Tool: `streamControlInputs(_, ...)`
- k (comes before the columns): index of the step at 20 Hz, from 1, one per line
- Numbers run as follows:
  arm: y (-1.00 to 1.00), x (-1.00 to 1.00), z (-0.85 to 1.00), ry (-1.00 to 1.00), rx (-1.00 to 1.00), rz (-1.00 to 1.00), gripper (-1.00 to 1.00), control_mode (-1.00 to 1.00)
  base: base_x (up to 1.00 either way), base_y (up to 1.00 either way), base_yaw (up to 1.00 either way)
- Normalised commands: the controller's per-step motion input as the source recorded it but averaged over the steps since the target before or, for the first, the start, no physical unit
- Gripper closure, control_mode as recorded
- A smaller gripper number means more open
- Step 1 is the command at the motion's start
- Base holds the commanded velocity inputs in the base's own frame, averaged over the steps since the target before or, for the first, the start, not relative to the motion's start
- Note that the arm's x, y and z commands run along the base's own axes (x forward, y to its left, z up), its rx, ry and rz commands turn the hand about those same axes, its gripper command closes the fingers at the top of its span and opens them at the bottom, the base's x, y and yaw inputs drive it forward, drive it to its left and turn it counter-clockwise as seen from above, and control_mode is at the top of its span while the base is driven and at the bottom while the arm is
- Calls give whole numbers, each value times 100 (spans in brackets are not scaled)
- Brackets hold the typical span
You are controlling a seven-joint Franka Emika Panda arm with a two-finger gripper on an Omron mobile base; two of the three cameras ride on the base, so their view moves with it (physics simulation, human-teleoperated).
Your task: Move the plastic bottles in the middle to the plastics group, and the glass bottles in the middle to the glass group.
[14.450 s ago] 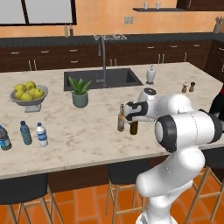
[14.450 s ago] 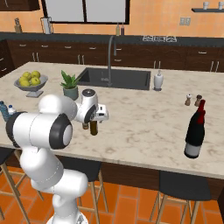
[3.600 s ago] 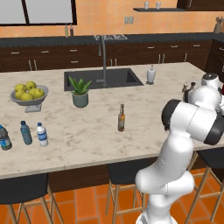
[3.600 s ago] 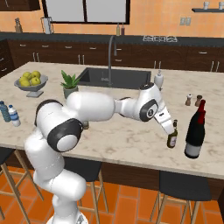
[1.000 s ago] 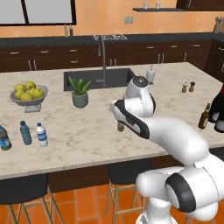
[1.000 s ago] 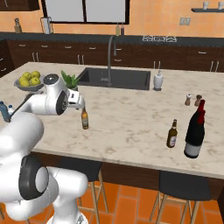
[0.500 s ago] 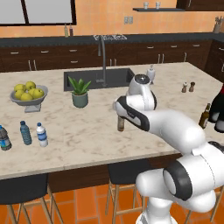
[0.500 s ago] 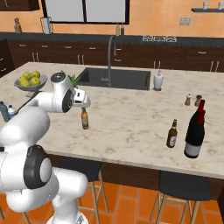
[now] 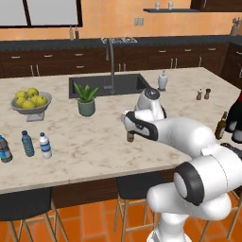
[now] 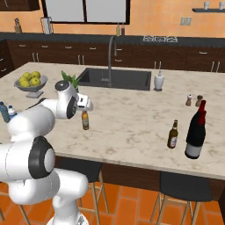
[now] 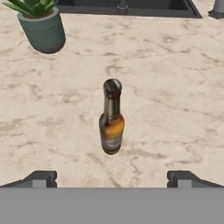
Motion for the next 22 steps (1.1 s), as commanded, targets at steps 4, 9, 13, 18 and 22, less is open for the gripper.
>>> streamControlInputs(4,0,4,-34,-4,0,0,-100,-100,0,0,0)
streamControlInputs(9,0,6,-17,-2,0,0,-100,-100,0,0,0)
streamControlInputs(13,0,17,0,1,0,0,-100,-100,0,0,0)
streamControlInputs(18,0,27,0,5,0,0,-100,-100,0,0,0)
streamControlInputs(22,0,20,-6,7,0,0,-100,-100,0,0,0)
